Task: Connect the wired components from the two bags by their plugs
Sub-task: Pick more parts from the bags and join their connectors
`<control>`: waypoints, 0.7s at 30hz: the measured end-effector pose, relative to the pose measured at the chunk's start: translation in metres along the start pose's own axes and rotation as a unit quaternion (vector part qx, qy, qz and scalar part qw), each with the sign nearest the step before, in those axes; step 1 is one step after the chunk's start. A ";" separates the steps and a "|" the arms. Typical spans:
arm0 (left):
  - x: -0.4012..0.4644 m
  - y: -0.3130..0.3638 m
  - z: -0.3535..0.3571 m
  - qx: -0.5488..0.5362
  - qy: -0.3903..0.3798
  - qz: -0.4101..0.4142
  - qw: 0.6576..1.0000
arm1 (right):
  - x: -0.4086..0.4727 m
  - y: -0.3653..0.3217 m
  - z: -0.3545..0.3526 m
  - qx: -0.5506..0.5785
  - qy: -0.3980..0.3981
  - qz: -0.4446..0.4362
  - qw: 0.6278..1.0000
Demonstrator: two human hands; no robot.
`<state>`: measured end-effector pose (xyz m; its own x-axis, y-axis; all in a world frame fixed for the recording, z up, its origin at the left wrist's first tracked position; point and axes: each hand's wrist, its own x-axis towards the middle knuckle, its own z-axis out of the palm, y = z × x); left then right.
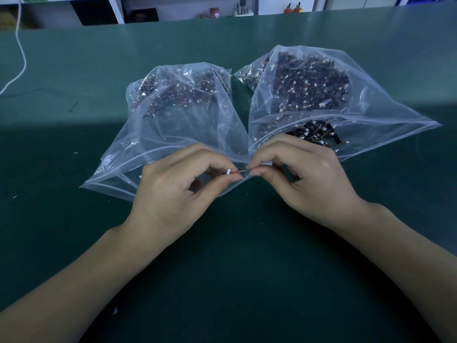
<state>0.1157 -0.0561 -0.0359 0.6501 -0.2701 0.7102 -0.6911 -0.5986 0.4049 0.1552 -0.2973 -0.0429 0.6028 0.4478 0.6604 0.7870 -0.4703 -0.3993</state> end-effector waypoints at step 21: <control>0.010 -0.024 -0.024 0.209 -0.135 -0.010 0.968 | 0.001 0.050 -0.030 -0.165 0.052 0.103 0.980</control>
<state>0.1309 -0.0266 -0.0248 0.7602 -0.4079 0.5056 -0.5251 -0.8441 0.1086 0.1909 -0.3429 -0.0433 0.7134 0.2459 0.6562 0.5548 -0.7702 -0.3145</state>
